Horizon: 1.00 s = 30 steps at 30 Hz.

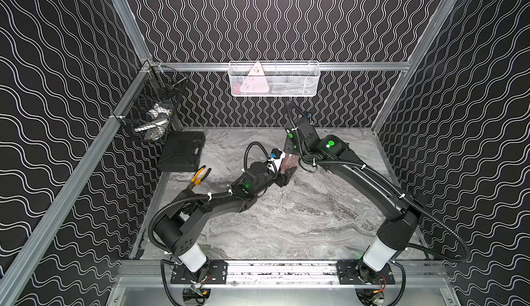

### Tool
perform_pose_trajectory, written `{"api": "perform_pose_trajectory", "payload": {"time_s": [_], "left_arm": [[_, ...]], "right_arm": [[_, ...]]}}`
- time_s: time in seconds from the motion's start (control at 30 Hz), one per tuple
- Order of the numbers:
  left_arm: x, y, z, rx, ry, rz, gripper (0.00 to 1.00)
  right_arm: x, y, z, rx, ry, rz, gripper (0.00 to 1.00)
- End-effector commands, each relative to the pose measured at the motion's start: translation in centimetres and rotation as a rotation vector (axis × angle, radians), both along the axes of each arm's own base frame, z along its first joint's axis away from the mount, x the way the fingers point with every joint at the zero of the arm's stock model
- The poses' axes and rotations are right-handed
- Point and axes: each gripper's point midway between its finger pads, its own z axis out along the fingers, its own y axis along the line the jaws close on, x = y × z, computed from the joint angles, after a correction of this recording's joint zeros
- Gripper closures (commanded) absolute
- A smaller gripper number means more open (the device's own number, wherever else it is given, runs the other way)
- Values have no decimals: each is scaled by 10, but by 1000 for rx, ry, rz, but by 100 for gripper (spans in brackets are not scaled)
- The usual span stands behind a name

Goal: Attach spray nozzles to spray bottles
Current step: Screw the spray nozzle on the spray bottle.

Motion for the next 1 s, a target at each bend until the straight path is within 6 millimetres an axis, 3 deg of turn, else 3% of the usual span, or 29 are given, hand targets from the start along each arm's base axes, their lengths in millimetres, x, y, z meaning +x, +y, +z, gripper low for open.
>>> {"api": "perform_pose_trajectory", "payload": {"time_s": [0.0,0.07,0.13,0.23,0.33,0.43,0.53,0.73,0.97], "left_arm": [[-22,-18,20,20,-117,-165,65],[-27,-20,17,10,-97,-219,65],[-28,-18,19,-28,-79,-259,65],[-31,-13,22,-100,-47,-338,65],[-29,-10,28,-158,3,-406,65],[-32,-12,35,-201,23,-452,65],[-34,-13,35,-225,51,-490,65],[-25,-12,27,-215,69,-442,65],[-10,-4,17,-129,10,-283,65]], "right_arm": [[-23,10,8,15,89,104,17],[-30,1,28,-25,75,160,6],[-39,-8,46,-53,71,230,1],[-57,-18,67,-82,48,355,0],[-60,-33,81,-27,-6,424,0],[-48,-55,90,90,-59,445,1],[-42,-66,87,79,-70,455,7],[-38,-53,79,123,-27,506,31],[-30,-42,60,193,31,456,39]]}}
